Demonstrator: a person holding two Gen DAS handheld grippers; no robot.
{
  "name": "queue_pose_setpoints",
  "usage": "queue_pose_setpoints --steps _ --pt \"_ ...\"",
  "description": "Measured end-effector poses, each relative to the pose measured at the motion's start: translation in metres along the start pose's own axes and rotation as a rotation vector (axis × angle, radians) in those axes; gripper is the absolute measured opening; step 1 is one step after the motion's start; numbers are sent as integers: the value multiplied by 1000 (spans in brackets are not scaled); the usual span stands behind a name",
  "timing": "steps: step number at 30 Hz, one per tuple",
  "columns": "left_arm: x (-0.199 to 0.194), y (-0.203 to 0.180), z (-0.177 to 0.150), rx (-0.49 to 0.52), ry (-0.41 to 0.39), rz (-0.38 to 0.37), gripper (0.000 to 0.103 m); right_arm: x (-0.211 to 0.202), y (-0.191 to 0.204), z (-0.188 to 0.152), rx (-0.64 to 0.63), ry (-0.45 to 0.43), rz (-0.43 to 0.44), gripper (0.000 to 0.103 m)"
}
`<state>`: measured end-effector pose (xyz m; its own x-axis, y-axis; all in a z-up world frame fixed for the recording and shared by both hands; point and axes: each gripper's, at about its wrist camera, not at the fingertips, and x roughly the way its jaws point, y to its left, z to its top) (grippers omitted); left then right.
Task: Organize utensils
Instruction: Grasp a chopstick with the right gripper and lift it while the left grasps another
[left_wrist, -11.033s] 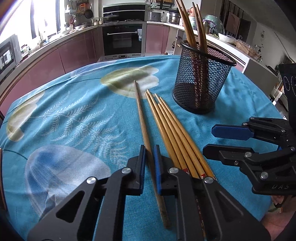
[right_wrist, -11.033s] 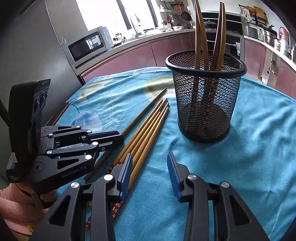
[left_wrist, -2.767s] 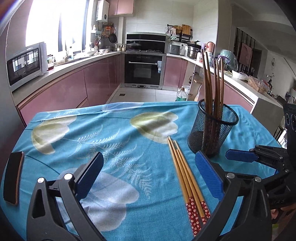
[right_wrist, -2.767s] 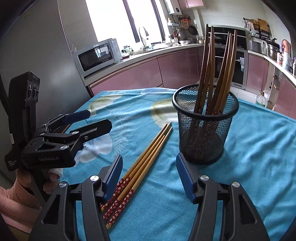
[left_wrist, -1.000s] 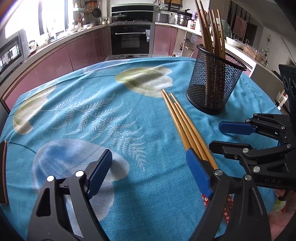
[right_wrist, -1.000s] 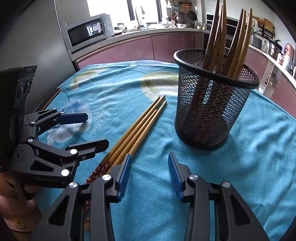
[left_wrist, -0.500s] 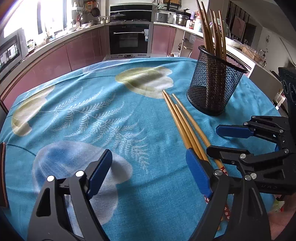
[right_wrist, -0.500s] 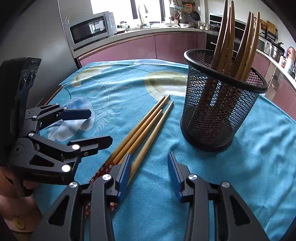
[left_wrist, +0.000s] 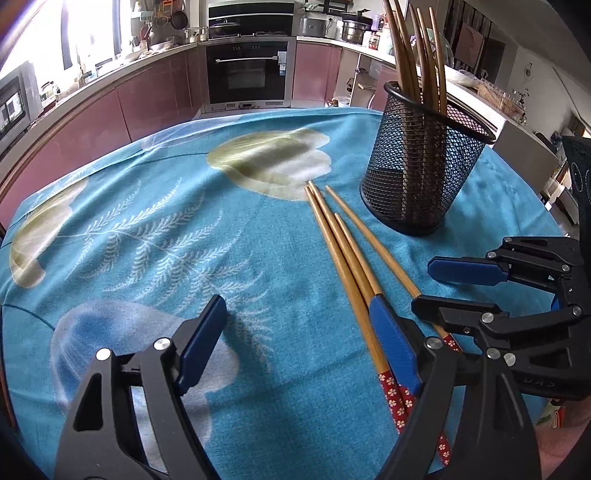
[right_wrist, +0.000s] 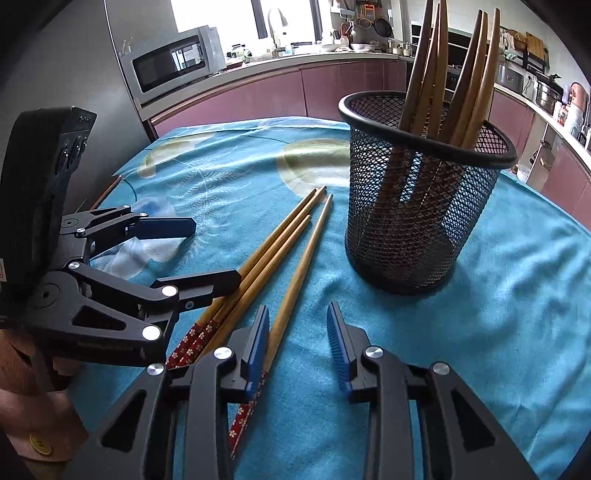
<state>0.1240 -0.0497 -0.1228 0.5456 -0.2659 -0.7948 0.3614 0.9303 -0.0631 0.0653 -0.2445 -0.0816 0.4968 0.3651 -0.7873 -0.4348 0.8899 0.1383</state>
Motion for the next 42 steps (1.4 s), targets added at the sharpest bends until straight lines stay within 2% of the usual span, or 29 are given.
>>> queue_pose_setpoints --steps 3,8,13,22,24,27,31,42 --pt "0 0 0 7 3 3 73 -1 -1 1 -1 -1 1 29" --pt "-3 1 1 14 9 -18 55 -1 -1 1 0 -1 -3 29" --pt "1 -3 5 29 21 -10 42 2 0 4 -11 -1 -23 26" --pt "18 -4 26 23 36 -7 41 11 2 15 -28 5 -49 21" --pt "20 -6 29 29 35 8 39 13 2 17 -22 5 -47 17" --pt "22 -7 30 24 30 24 31 14 -1 18 -2 2 -34 10" --pt "21 -5 30 -6 24 14 12 13 -3 18 20 -1 -20 7" --pt "9 -5 19 -53 -2 6 8 -2 -12 8 50 -19 17 6"
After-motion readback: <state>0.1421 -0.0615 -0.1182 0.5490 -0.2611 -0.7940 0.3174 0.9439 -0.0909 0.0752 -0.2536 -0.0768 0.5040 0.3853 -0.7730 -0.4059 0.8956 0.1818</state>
